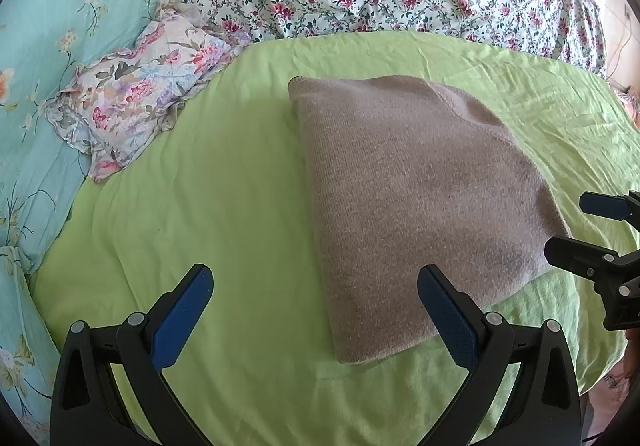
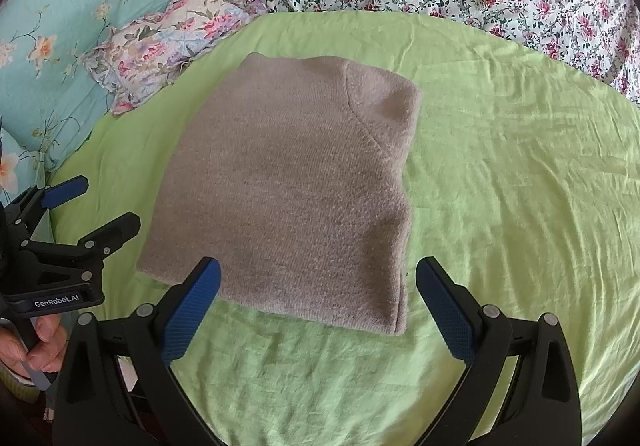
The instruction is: Fold small clothes
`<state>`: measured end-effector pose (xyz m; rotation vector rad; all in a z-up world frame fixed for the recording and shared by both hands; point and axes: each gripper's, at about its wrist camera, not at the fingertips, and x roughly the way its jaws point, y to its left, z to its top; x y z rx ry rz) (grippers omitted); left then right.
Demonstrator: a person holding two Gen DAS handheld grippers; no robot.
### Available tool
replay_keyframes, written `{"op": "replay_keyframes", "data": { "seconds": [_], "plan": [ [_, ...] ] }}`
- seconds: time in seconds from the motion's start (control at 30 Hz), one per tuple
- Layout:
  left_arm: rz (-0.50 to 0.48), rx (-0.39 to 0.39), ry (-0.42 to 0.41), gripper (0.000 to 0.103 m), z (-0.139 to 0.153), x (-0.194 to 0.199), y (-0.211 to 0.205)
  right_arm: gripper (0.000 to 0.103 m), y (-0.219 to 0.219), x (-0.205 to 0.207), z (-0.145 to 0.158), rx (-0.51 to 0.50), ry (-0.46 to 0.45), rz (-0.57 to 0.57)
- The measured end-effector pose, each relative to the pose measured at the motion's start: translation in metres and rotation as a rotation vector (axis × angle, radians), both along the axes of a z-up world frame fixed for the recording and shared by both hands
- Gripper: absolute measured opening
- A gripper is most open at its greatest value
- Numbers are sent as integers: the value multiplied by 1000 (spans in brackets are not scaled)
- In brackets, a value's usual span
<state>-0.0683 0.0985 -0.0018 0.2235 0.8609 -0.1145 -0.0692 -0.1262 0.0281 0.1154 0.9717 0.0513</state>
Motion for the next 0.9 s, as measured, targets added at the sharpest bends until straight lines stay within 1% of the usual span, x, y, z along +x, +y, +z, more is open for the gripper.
{"op": "replay_keyframes", "data": {
  "seconds": [0.9],
  "plan": [
    [-7, 3, -3, 102, 3, 8, -6, 98, -13, 9, 5, -3, -5, 2]
  ]
}}
